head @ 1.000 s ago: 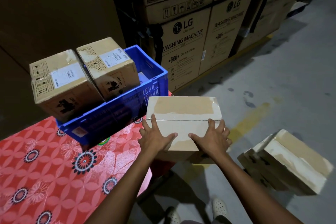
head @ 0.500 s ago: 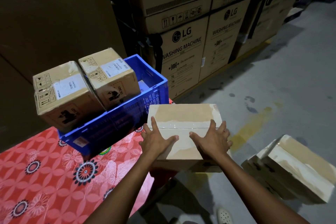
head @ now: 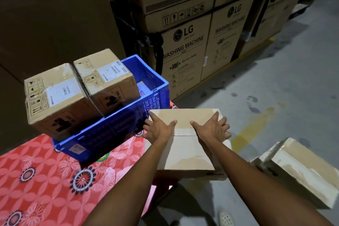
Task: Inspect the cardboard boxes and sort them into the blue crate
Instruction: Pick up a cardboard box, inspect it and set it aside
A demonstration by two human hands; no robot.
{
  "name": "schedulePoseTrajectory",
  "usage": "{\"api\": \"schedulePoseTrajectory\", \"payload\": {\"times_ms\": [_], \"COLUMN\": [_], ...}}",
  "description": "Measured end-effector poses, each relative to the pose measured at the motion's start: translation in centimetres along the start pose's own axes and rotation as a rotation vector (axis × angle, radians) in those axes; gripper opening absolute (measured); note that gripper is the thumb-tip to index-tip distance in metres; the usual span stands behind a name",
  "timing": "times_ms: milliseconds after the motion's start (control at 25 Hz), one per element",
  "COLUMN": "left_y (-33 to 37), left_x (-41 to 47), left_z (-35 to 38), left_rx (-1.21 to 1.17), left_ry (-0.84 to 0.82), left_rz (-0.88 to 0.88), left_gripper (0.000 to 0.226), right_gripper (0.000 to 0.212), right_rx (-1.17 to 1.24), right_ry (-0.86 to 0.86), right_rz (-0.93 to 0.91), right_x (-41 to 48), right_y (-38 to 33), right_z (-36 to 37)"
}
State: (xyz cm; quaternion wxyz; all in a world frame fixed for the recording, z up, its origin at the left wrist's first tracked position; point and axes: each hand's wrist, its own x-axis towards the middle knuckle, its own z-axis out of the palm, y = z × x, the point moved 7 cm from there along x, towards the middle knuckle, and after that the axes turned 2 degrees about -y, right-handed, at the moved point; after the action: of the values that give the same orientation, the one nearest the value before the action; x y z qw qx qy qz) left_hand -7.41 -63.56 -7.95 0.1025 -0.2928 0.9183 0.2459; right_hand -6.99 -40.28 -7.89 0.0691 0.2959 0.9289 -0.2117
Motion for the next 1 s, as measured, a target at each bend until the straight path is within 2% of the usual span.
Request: {"api": "schedulePoseTrajectory", "payload": {"times_ms": [280, 440, 520, 640, 800, 920, 1000], "left_y": [0.1, -1.0, -0.9, -0.7, -1.6, -2.4, -3.3], "left_x": [0.0, -0.8, -1.9, -4.1, -5.7, -6.2, -6.3], "left_z": [0.1, -1.0, -1.9, -3.7, -6.1, -6.2, -5.3], "left_rx": [-0.013, -0.253, -0.332, -0.457, -0.777, -0.868, -0.871], "left_ry": [-0.023, -0.012, -0.035, 0.017, 0.193, 0.237, 0.220], "left_rz": [0.025, 0.025, 0.004, 0.010, 0.074, 0.095, 0.100], "left_gripper": [0.116, 0.114, 0.114, 0.099, 0.061, 0.056, 0.058], "right_gripper": [0.108, 0.092, 0.087, 0.084, 0.071, 0.065, 0.064], "right_rx": [0.066, 0.382, 0.444, 0.518, 0.778, 0.912, 0.935], "right_ry": [-0.048, -0.070, -0.037, 0.069, 0.216, 0.298, 0.290], "right_rz": [-0.005, 0.052, 0.074, 0.078, 0.048, 0.045, 0.040], "right_x": [0.8, 0.9, 0.1, -2.0, -3.7, -5.1, -5.8], "right_y": [0.0, 1.4, 2.1, 3.3, 5.3, 6.5, 6.9], "right_z": [-0.5, -1.9, -3.1, -5.6, -8.1, -7.6, -6.2]}}
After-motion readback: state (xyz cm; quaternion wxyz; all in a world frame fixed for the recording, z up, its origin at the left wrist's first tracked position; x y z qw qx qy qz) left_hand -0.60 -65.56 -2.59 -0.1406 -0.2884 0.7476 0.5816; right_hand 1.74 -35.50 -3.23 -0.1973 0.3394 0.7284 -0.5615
